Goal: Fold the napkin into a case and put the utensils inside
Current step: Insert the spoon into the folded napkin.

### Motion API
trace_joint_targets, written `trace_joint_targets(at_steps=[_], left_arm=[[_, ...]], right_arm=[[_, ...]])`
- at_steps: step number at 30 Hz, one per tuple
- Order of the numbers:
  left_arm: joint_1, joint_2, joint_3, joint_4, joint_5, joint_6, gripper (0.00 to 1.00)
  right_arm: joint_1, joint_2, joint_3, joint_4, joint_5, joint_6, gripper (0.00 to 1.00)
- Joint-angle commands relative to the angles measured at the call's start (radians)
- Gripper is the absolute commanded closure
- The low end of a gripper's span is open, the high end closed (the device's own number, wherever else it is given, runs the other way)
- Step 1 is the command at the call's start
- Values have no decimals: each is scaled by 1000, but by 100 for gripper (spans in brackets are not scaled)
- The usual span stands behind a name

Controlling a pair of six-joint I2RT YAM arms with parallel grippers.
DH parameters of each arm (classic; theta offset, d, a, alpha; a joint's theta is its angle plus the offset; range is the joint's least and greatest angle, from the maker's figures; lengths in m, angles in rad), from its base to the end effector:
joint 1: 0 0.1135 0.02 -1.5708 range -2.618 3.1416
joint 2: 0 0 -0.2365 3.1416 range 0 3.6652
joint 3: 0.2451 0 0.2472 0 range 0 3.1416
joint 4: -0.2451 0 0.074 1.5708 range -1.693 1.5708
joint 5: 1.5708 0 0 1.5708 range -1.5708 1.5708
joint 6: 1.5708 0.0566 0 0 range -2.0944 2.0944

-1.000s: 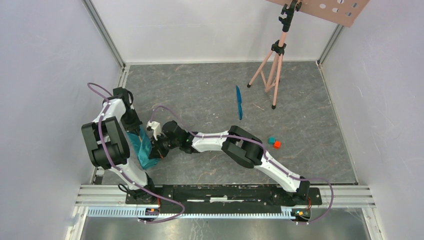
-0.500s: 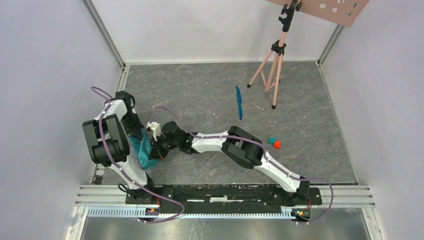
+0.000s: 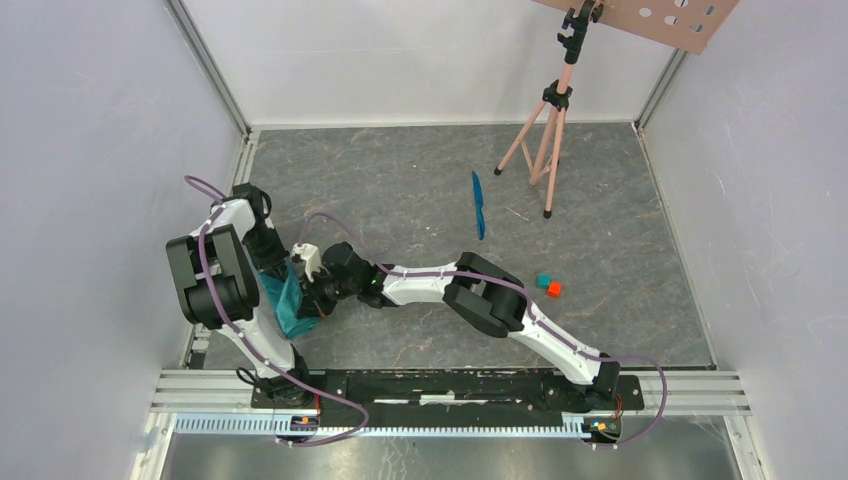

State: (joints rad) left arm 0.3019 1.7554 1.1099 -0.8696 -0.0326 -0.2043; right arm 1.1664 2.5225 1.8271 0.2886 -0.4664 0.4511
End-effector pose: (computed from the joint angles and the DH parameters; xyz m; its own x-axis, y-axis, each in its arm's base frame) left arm 0.2843 0.0905 0.1193 -0.8728 -0.4842 -0.0611 -0.4861 0.8737 0.0206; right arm 0.1928 0.5152 0.0939 -0.5689 -0.3397 -0.7490 -0.8174 0.1332 0.5605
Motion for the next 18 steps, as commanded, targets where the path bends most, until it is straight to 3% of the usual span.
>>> trace_joint_targets(at_steps=[1, 4, 14, 18], left_arm=[[2, -22, 1, 1, -5, -51, 83], [2, -47, 1, 1, -27, -61, 73], [3, -298, 43, -11, -56, -102, 58], [3, -489, 9, 91, 82, -86, 53]], right_arm=[[11, 10, 46, 17, 9, -15, 100], [12, 13, 48, 14, 7, -13, 100], [7, -21, 71, -43, 9, -4, 100], [-8, -115, 60, -118, 12, 18, 91]])
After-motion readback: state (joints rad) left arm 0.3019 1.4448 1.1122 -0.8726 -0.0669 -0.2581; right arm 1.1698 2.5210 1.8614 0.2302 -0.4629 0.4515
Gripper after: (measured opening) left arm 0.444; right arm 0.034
